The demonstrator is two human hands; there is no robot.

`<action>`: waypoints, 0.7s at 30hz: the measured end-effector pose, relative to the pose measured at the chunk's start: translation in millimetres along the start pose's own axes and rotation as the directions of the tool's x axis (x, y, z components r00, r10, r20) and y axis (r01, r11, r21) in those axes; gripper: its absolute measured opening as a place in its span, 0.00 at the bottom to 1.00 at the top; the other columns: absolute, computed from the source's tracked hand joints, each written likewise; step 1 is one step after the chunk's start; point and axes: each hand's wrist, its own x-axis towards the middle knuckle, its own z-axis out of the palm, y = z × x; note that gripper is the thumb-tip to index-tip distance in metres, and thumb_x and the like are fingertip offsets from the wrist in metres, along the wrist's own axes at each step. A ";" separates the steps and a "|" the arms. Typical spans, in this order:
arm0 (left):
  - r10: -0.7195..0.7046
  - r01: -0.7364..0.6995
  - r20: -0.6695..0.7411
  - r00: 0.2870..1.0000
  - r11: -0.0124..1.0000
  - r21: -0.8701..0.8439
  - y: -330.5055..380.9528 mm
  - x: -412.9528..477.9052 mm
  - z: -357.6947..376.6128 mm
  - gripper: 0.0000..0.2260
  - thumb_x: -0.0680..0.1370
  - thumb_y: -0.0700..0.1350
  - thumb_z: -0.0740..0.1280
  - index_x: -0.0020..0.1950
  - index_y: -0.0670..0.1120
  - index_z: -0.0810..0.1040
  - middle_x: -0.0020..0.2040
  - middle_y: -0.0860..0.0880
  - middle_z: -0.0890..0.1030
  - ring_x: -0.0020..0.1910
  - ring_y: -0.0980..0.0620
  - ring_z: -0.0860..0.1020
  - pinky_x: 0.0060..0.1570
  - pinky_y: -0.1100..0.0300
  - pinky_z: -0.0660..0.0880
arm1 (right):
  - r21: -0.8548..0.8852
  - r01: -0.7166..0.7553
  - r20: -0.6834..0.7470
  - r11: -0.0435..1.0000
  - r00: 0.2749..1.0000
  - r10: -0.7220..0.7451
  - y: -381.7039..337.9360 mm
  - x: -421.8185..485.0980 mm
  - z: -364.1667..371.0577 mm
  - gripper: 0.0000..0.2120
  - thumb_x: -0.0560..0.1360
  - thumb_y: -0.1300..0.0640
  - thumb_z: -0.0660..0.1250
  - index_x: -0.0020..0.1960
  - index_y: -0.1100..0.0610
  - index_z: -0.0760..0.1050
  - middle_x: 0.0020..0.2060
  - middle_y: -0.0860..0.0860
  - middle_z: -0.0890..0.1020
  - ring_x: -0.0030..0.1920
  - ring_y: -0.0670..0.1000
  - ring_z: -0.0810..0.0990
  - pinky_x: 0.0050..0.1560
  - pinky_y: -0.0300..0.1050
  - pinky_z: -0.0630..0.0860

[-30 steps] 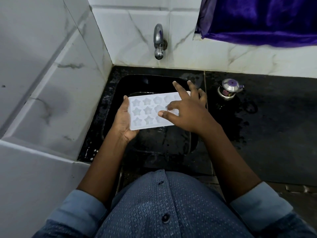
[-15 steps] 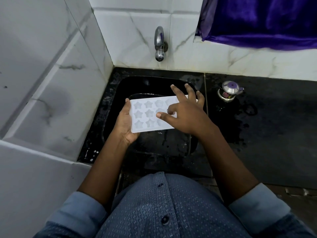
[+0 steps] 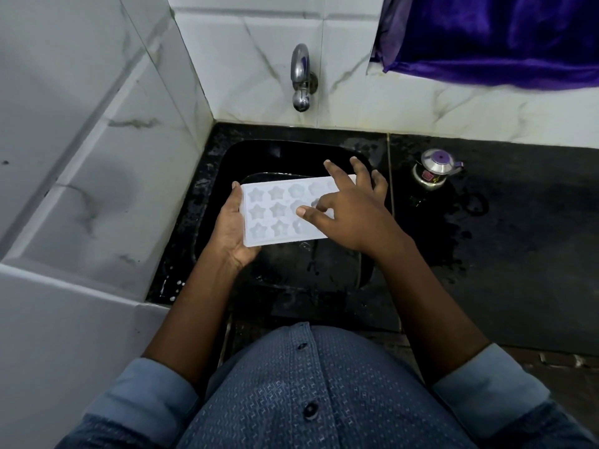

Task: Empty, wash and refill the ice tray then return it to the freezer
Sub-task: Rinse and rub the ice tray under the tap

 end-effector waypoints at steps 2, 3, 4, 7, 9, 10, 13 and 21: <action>-0.007 0.007 0.013 1.000 1.000 0.006 -1.5 -0.6 0.2 0.35 0.84 0.69 0.51 0.75 0.43 0.76 0.68 0.38 0.82 0.66 0.37 0.82 0.60 0.41 0.80 | -0.012 0.010 -0.003 1.000 1.000 -0.010 -0.8 1.7 0.6 0.32 0.80 0.25 0.52 0.51 0.45 0.87 0.85 0.48 0.50 0.84 0.57 0.38 0.78 0.67 0.35; -0.009 0.009 0.019 1.000 1.000 0.008 -1.9 -1.1 0.5 0.35 0.84 0.69 0.51 0.74 0.43 0.76 0.68 0.38 0.82 0.66 0.38 0.82 0.59 0.41 0.80 | -0.014 0.011 -0.009 1.000 1.000 -0.011 -1.2 2.2 1.0 0.32 0.80 0.25 0.51 0.50 0.45 0.86 0.86 0.48 0.50 0.84 0.57 0.38 0.78 0.67 0.35; -0.008 0.007 0.021 1.000 1.000 0.012 -1.8 -1.6 0.9 0.35 0.84 0.69 0.50 0.74 0.43 0.76 0.68 0.38 0.82 0.65 0.38 0.82 0.58 0.42 0.81 | -0.015 0.008 -0.017 1.000 1.000 -0.008 -1.2 2.2 1.4 0.32 0.79 0.25 0.51 0.51 0.45 0.86 0.86 0.48 0.50 0.84 0.57 0.38 0.78 0.67 0.35; 0.001 -0.001 0.015 1.000 1.000 0.008 1.5 -1.1 -0.2 0.35 0.84 0.69 0.50 0.75 0.43 0.75 0.68 0.38 0.82 0.66 0.38 0.82 0.59 0.41 0.80 | -0.004 0.000 -0.011 1.000 1.000 0.000 -0.7 1.9 1.9 0.31 0.80 0.25 0.52 0.56 0.44 0.85 0.85 0.49 0.51 0.84 0.57 0.38 0.78 0.66 0.35; 0.000 0.000 0.010 1.000 1.000 0.012 2.8 -1.4 0.2 0.35 0.84 0.69 0.50 0.75 0.43 0.75 0.68 0.38 0.82 0.66 0.38 0.82 0.61 0.40 0.79 | 0.004 0.013 0.003 1.000 1.000 -0.013 -0.6 2.7 2.0 0.31 0.79 0.25 0.52 0.55 0.45 0.85 0.86 0.49 0.51 0.84 0.57 0.38 0.78 0.66 0.35; -0.001 0.001 0.006 1.000 1.000 0.018 2.4 -1.3 0.7 0.35 0.84 0.69 0.50 0.74 0.43 0.76 0.68 0.38 0.82 0.66 0.38 0.82 0.61 0.40 0.79 | 0.004 0.023 0.003 1.000 1.000 -0.023 -0.9 3.2 2.5 0.31 0.79 0.25 0.53 0.54 0.46 0.85 0.86 0.49 0.51 0.84 0.57 0.38 0.78 0.66 0.35; -0.003 0.003 -0.012 1.000 1.000 0.020 1.9 -1.3 1.9 0.34 0.85 0.68 0.50 0.73 0.44 0.77 0.67 0.39 0.83 0.63 0.38 0.83 0.56 0.42 0.81 | -0.001 0.018 -0.019 1.000 1.000 -0.018 -2.2 3.4 4.6 0.31 0.79 0.25 0.52 0.55 0.46 0.85 0.86 0.49 0.50 0.84 0.58 0.38 0.78 0.67 0.36; -0.008 0.009 -0.019 1.000 0.999 0.042 1.7 -1.1 3.4 0.35 0.85 0.69 0.49 0.72 0.44 0.78 0.65 0.39 0.84 0.61 0.39 0.85 0.49 0.45 0.85 | -0.005 0.007 -0.019 1.000 1.000 -0.007 -0.5 3.6 4.2 0.31 0.80 0.26 0.52 0.56 0.46 0.85 0.86 0.49 0.50 0.84 0.58 0.37 0.78 0.67 0.35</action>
